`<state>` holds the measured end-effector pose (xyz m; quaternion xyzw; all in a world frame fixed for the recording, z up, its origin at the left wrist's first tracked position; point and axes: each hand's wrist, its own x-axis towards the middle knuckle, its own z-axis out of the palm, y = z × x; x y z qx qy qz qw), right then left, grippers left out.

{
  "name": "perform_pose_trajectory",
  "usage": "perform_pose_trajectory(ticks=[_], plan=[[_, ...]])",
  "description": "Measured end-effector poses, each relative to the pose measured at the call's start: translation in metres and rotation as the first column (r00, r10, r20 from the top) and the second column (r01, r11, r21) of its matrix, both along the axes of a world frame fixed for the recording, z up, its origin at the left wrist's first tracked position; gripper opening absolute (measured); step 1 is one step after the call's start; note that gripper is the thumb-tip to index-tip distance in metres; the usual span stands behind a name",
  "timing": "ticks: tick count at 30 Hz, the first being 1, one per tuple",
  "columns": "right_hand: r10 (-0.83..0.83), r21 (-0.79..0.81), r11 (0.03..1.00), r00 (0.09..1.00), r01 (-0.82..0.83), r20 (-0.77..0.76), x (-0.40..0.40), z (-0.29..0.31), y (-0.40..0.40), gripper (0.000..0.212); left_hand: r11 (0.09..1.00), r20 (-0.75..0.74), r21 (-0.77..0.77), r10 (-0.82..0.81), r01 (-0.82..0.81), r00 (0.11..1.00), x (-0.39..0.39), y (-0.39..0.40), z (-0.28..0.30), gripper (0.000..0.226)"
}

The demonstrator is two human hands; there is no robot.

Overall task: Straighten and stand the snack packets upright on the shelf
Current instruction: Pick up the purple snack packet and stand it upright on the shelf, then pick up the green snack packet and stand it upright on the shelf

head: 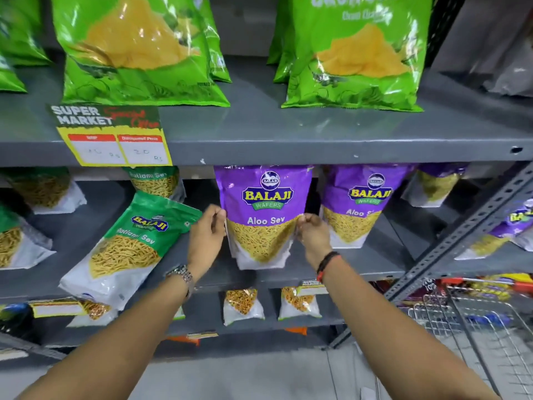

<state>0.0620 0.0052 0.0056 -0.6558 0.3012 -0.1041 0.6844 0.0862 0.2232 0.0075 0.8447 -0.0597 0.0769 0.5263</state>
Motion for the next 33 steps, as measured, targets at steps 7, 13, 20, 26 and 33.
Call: perform_pose_trajectory(ticks=[7, 13, 20, 26, 33], plan=[[0.118, -0.157, 0.980, 0.992, -0.122, -0.033, 0.056, -0.024, 0.011, 0.028, 0.999, -0.085, 0.024, 0.030, -0.028, 0.996, 0.040, 0.014, -0.009, 0.020], [-0.008, -0.026, 1.000, 0.995, 0.006, -0.100, 0.036, -0.048, 0.019, 0.011, 0.990, -0.247, -0.121, 0.035, -0.067, 0.968, 0.037, 0.051, -0.026, 0.015], [0.311, 0.477, 0.867, 0.904, -0.144, -0.293, -0.003, -0.054, 0.125, 0.021, 0.967, -0.051, 0.039, 0.255, -0.253, 0.966, 0.030, 0.170, -0.029, 0.017], [0.412, 0.503, 0.825, 0.884, -0.258, -0.223, 0.020, -0.054, 0.239, 0.026, 0.981, -0.378, 0.112, 0.190, -0.159, 0.906, 0.058, 0.241, -0.042, 0.027], [0.239, 0.432, 0.896, 0.932, -0.103, -0.273, 0.034, -0.065, 0.296, 0.019, 0.981, -0.571, -0.091, 0.092, -0.174, 0.816, 0.068, 0.270, -0.060, 0.024]])
